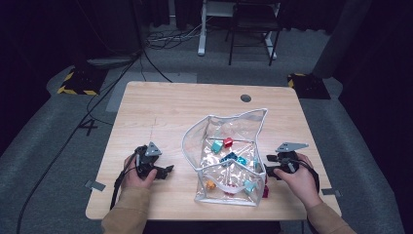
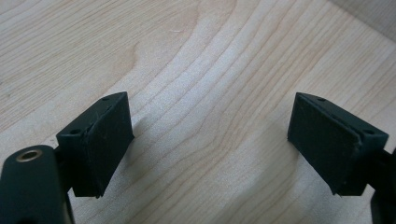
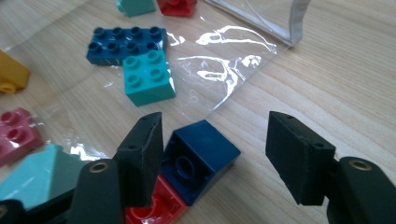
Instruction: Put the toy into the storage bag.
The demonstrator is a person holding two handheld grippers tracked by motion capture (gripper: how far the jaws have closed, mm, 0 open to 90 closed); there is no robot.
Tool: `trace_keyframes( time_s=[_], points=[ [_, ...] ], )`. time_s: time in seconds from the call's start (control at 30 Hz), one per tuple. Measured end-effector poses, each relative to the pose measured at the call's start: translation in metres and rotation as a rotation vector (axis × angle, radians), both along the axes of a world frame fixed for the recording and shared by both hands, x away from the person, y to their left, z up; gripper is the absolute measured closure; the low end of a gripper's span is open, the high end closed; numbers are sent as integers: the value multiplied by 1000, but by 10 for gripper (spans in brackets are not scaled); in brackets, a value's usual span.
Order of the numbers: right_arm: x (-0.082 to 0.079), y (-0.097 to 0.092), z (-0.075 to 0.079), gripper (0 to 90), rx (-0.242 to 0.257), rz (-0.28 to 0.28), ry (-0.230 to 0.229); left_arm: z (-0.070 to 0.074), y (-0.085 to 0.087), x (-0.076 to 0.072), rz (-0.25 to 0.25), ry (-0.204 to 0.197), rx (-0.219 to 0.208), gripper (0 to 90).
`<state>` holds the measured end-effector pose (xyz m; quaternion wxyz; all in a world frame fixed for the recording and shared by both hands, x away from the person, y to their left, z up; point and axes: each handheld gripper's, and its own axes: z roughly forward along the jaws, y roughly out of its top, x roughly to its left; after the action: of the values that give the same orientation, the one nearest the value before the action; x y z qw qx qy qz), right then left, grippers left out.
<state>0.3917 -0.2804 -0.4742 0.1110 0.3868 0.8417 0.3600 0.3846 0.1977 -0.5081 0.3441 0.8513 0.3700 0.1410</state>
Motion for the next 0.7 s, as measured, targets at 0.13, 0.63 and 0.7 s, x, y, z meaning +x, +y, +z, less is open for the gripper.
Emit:
trace_keyframes(
  time_s=[0.13,0.63,0.7],
  points=[
    [6,-5,-6,394,-21,-27,0,0,0,0,0,0,0,142],
    [13,-13,-9,371,-45,-52,-29,0,0,0,0,0,0,142],
    [13,-12,-11,392,-59,-46,-27,0,0,0,0,0,0,143]
  ],
)
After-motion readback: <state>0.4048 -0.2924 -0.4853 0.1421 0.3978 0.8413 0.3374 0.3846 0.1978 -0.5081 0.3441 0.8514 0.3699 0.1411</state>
